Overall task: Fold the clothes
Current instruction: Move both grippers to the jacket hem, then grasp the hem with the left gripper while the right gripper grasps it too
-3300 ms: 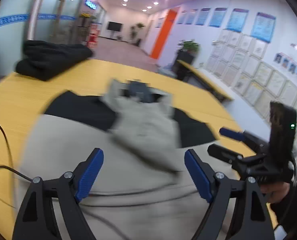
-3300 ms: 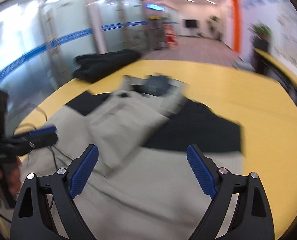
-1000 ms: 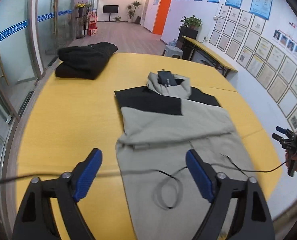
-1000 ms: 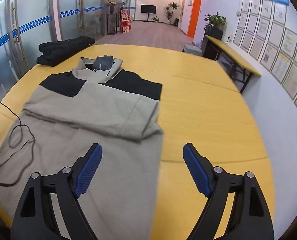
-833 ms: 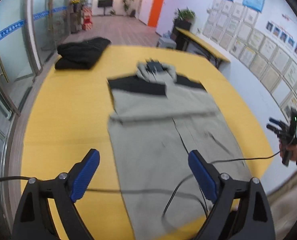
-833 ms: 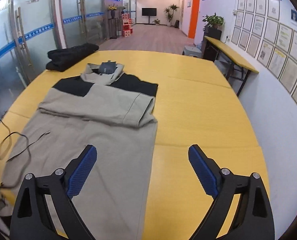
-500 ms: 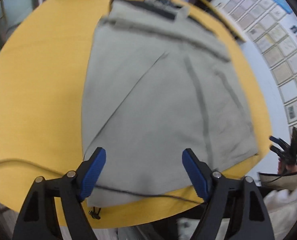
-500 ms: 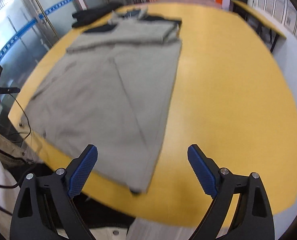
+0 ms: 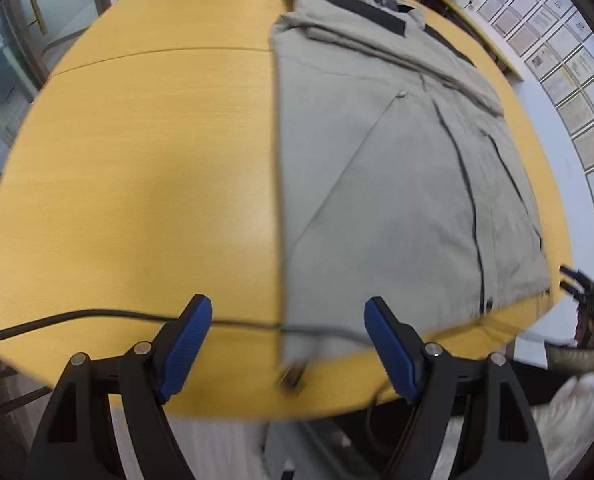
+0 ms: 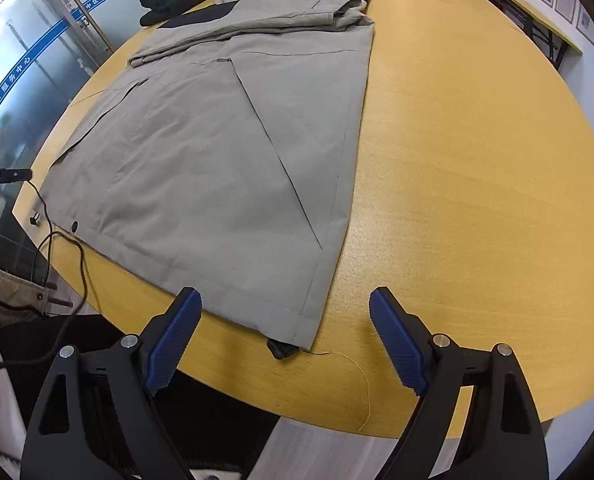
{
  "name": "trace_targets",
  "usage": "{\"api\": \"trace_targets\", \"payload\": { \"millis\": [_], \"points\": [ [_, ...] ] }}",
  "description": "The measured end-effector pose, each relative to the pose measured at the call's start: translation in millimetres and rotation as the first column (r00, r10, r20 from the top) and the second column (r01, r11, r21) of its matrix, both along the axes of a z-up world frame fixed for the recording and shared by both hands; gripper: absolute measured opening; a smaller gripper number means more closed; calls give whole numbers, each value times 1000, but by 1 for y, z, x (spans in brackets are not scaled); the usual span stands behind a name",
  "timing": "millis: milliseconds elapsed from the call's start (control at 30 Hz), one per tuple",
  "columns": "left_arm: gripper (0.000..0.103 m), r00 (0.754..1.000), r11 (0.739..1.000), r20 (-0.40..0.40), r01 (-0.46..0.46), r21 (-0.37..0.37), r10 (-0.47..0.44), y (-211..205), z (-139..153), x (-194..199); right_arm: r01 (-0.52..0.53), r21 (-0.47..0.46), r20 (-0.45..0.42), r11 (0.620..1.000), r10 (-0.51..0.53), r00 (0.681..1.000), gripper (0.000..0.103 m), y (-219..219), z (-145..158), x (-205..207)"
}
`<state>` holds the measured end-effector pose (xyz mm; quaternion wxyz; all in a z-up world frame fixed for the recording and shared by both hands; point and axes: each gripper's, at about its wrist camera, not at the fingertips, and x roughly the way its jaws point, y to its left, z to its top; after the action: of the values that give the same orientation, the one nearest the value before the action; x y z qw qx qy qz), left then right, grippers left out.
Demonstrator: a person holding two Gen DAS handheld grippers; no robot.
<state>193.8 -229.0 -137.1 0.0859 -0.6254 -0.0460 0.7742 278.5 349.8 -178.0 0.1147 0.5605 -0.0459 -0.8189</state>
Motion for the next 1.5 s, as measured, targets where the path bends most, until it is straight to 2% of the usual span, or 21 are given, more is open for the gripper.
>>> {"api": "trace_targets", "payload": {
  "millis": [100, 233, 300, 367, 500, 633, 767, 900, 1067, 1200, 1233, 1300, 1333, 1433, 1467, 1500],
  "points": [
    [82, 999, 998, 30, 21, -59, -19, -30, 20, 26, 17, 15, -3, 1000, -17, 1000, 87, 3, 6, 0],
    [82, 992, 988, 106, 79, -130, -66, -58, 32, 48, 41, 36, -1, 999, -41, 999, 87, 8, 12, 0],
    [82, 993, 991, 94, 85, -106, -75, -56, 32, 42, 46, 40, 11, 998, -47, 999, 87, 13, 10, 1],
    [82, 994, 995, 69, 90, -37, -87, -45, 26, 29, 35, 46, 24, 998, -36, 999, 87, 11, 4, -1],
    [82, 993, 991, 16, 117, 59, -118, -10, 0, -4, -12, 67, 25, 998, 10, 1000, 87, -6, -4, -10],
    [82, 992, 986, -7, 123, 109, -123, 9, -29, -26, -3, 48, 26, 999, 2, 1000, 87, -13, -13, -18],
    [82, 990, 987, 46, 126, 102, -131, 9, -60, -27, 4, 29, 44, 1000, -6, 999, 81, -13, -28, -17],
    [84, 996, 990, 22, 79, 121, -82, 3, -58, -15, -6, 1, 56, 1000, 5, 998, 75, -13, -36, -10],
    [85, 994, 978, 53, 89, 189, -101, 19, -55, 0, 39, 1, 38, 999, -39, 999, 75, -4, -35, -14],
    [84, 998, 978, 49, 34, 204, -45, 19, -57, 3, 32, -7, 45, 999, -31, 998, 78, 0, -35, -19],
    [80, 998, 978, 53, 15, 206, -27, 17, -59, -1, 23, -11, 49, 1000, -22, 999, 78, -1, -35, -20],
    [49, 998, 981, 63, 3, 192, -15, 13, -62, -2, 12, -26, 60, 1000, -11, 998, 75, -2, -34, -20],
    [22, 998, 983, 69, 3, 181, -16, 13, -65, -3, 15, -34, 66, 999, -13, 998, 74, -2, -34, -20],
    [18, 997, 984, 73, 15, 179, -29, 11, -70, 1, 29, -56, 95, 998, -24, 995, 60, 0, -34, -20],
    [15, 996, 984, 80, 14, 175, -28, 9, -71, 1, 35, -63, 111, 997, -28, 993, 46, 1, -34, -20],
    [13, 996, 985, 88, 12, 171, -27, 7, -71, 2, 42, -69, 127, 997, -33, 991, 28, 3, -35, -21]
  ]
}}
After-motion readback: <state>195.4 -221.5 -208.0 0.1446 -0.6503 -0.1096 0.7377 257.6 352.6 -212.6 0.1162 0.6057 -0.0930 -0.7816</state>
